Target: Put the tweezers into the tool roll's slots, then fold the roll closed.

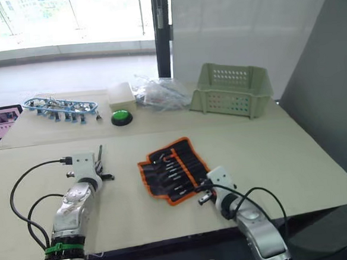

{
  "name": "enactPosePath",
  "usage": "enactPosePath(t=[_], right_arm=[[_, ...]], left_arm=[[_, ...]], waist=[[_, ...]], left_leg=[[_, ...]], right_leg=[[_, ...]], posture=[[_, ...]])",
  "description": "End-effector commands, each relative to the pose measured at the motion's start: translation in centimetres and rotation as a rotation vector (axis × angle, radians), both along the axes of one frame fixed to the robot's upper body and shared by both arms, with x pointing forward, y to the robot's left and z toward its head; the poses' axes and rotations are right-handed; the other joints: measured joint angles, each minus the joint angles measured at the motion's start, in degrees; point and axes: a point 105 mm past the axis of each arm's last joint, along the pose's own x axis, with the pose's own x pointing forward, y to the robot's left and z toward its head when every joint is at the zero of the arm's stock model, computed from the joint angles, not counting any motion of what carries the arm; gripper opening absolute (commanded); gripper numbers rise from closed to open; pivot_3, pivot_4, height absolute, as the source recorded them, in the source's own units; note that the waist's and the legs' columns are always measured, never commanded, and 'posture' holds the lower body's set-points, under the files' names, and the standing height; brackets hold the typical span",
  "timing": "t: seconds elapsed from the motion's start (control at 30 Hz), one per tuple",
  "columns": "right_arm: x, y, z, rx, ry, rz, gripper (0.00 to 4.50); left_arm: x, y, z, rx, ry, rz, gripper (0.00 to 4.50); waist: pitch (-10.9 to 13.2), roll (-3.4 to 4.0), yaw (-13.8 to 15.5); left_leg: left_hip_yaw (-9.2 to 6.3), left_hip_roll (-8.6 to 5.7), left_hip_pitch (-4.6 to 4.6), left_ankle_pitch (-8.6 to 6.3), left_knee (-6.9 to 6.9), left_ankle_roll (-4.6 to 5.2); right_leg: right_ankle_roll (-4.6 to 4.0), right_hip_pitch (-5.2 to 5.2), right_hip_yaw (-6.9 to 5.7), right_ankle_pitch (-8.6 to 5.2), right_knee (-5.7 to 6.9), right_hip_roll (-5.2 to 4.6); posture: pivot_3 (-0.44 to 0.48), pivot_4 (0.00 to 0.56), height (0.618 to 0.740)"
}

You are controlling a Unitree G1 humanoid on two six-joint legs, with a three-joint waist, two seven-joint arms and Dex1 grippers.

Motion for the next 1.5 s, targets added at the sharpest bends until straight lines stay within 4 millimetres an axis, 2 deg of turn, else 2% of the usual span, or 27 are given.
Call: enactPosePath(t=[0.03,0.17,0.27,0.37,0.57,0.73,0.9,1.0,1.5], right_arm=[[-1.5,-1.5,-4.9,-0.068,0.204,-0.057,0.00],[-1.5,-1.5,-4.8,-0.068,0.203,-0.056,0.00],[-1.5,-1.5,-4.8,-0.069,0.204,-0.055,0.00],[-1.5,-1.5,-4.8,-0.071,0.205,-0.052,0.00],[-1.8,-1.6,-4.7,-0.075,0.208,-0.053,0.00],[-2.0,-1.7,-4.7,-0.074,0.209,-0.060,0.00],[-2.4,-1.7,-4.8,-0.069,0.214,-0.075,0.00],[-2.5,-1.6,-4.8,-0.067,0.213,-0.081,0.00],[-2.5,-1.4,-4.8,-0.058,0.211,-0.088,0.00]], left_arm=[[0.0,-1.2,4.7,0.041,-0.144,-0.117,0.04],[-0.5,-3.6,7.1,0.050,-0.206,-0.292,0.04],[-1.6,-7.7,8.1,0.029,-0.194,-0.572,0.04],[-3.4,-10.6,8.2,0.025,-0.128,-0.820,0.04],[-7.5,-12.9,6.7,0.025,0.120,-1.155,0.04],[-9.3,-12.8,4.9,0.066,0.318,-1.233,0.04],[-9.2,-12.8,4.1,0.152,0.450,-1.219,0.04],[-8.9,-13.4,4.3,0.200,0.467,-1.231,0.04],[-6.7,-17.1,3.4,0.351,0.465,-1.237,0.04]], waist=[[0.07,-0.14,-0.34],[0.09,-0.16,-0.52],[0.13,-0.18,-0.48],[0.20,-0.13,-0.58],[0.50,0.00,-0.74],[0.79,0.08,-0.66],[0.82,0.08,-0.40],[0.82,0.04,-0.41],[0.80,0.00,-0.47]], left_leg=[[0.03,0.00,-0.03,0.00,0.00,0.00],[0.08,0.00,-0.08,0.00,0.00,0.00],[0.08,0.02,-0.09,-0.01,-0.02,0.00],[0.08,0.02,-0.09,-0.01,-0.02,-0.01],[0.06,0.03,-0.10,-0.01,-0.08,-0.01],[0.06,0.00,-0.15,-0.01,-0.08,-0.01],[0.04,-0.01,-0.44,0.00,-0.08,0.02],[0.03,-0.03,-0.80,0.28,-0.08,0.49],[-0.05,0.12,-0.86,0.30,-0.08,0.57]], right_leg=[[0.00,-0.01,0.02,0.00,0.00,-0.02],[0.01,-0.03,0.05,0.01,-0.01,-0.05],[0.00,-0.08,0.04,0.01,-0.01,-0.04],[0.00,-0.12,0.05,0.00,-0.05,-0.06],[-0.01,-0.27,0.06,0.00,-0.08,-0.05],[-0.01,-0.44,0.09,-0.01,-0.12,-0.09],[-0.01,-0.71,0.08,0.00,-0.08,-0.05],[-0.01,-0.86,0.11,0.00,-0.06,0.01],[0.00,-0.77,0.76,0.02,0.07,0.69]], posture=[[0.000,0.150,0.721],[0.000,0.150,0.721],[0.000,0.150,0.721],[0.000,0.150,0.721],[0.000,0.150,0.721],[0.000,0.150,0.721],[0.000,0.150,0.721],[0.000,0.150,0.721],[0.000,0.150,0.721]])
